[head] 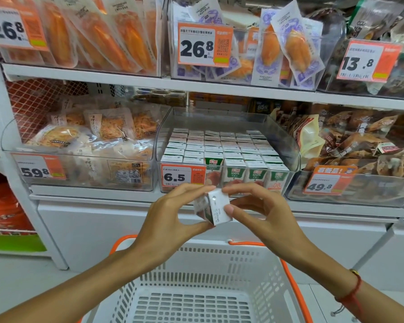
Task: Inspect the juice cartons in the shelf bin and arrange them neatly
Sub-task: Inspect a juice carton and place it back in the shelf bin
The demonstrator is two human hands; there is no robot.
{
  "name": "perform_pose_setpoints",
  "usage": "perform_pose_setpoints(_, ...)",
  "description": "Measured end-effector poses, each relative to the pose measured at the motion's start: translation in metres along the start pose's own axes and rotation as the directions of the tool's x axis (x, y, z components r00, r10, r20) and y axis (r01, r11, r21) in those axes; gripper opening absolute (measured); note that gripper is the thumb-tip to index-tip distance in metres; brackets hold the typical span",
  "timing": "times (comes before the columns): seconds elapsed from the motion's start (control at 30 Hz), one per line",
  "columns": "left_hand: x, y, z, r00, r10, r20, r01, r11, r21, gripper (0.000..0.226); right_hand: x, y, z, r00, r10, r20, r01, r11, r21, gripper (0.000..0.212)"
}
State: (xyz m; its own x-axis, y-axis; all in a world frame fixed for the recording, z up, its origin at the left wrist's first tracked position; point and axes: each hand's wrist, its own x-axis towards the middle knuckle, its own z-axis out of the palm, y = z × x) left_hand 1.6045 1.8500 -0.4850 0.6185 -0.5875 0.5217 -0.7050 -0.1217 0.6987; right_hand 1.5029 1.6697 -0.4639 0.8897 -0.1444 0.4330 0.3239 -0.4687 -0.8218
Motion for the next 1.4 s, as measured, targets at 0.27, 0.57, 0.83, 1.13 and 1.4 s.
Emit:
perform_pose_setpoints(0.27, 0.003, 0.001, 0.002, 0.979, -0.179, 0.095, 0.194, 0.963, -0.187, 0.057, 0.000, -0.001, -0.003, 1.000, -0.007, 0.023, 0.008, 0.998, -0.062, 0.027)
perform_pose_setpoints(0.57, 0.012, -0.004, -0.009, 0.793, -0.501, 0.345, 0.608, 0.637, -0.474, 0.050, -0.002, -0.001, 0.000, 0.980, -0.056, 0.193, 0.106, 0.960, -0.260, 0.053)
perform_pose_setpoints(0.83, 0.007, -0.004, -0.004, 0.509, -0.585, 0.631, 0.855, 0.425, -0.297, 0.067, 0.002, -0.005, 0.007, 0.963, 0.267, 0.041, -0.268, 0.963, 0.017, 0.029)
perform_pose_setpoints(1.13, 0.007, -0.007, -0.002, 0.357, -0.617, 0.701, 0.920, 0.363, -0.149, 0.094, 0.004, -0.007, 0.000, 0.806, 0.567, 0.171, -0.586, 0.805, 0.092, 0.041)
perform_pose_setpoints(1.4, 0.003, 0.007, 0.012, 0.703, -0.625, 0.341, 0.701, 0.523, -0.486, 0.053, 0.005, -0.006, -0.001, 0.788, 0.581, 0.202, -0.610, 0.783, 0.126, 0.053)
